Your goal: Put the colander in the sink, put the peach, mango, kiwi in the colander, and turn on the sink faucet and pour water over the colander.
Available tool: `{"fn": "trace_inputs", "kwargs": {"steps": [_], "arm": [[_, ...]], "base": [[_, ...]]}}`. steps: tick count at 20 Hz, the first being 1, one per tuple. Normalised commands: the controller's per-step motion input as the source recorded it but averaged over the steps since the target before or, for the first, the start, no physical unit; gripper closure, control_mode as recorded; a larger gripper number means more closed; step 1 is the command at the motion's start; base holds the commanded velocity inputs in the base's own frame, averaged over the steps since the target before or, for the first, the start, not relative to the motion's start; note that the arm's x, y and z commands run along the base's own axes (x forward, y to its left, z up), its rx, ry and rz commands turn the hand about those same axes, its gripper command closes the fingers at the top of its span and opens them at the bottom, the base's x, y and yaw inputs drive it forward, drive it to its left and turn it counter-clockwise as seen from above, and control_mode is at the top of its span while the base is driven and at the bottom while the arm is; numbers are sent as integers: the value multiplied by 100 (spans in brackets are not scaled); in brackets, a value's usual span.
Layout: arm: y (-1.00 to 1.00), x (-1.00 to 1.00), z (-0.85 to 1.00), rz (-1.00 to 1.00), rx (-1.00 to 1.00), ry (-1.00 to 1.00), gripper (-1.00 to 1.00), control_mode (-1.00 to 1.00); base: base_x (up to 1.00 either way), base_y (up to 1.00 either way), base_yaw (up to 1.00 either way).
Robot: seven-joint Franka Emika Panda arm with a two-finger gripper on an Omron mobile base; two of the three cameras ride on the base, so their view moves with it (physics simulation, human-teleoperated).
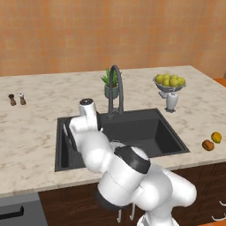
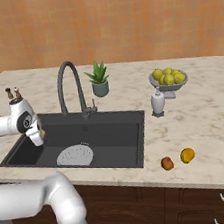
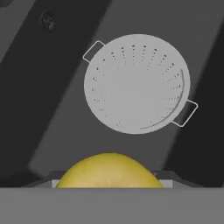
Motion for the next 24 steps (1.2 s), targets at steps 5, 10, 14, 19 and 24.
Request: {"fn": "trace_inputs", "kwargs": {"steps": [5,10,14,19,24], "arm": [[-64,38,-30,-9,0,14,100,-100],[-54,2,-57,0,0,0,100,-100],[-34,0,-71,0,-2,-1,100,-100],[-17,0,-64,0,-6,0,100,-100],[-5,11,-57,1,-2,-2,100,-100]], "base": [[0,0,0],[0,0,0],[0,0,0],[0,0,0],[0,0,0]]}}
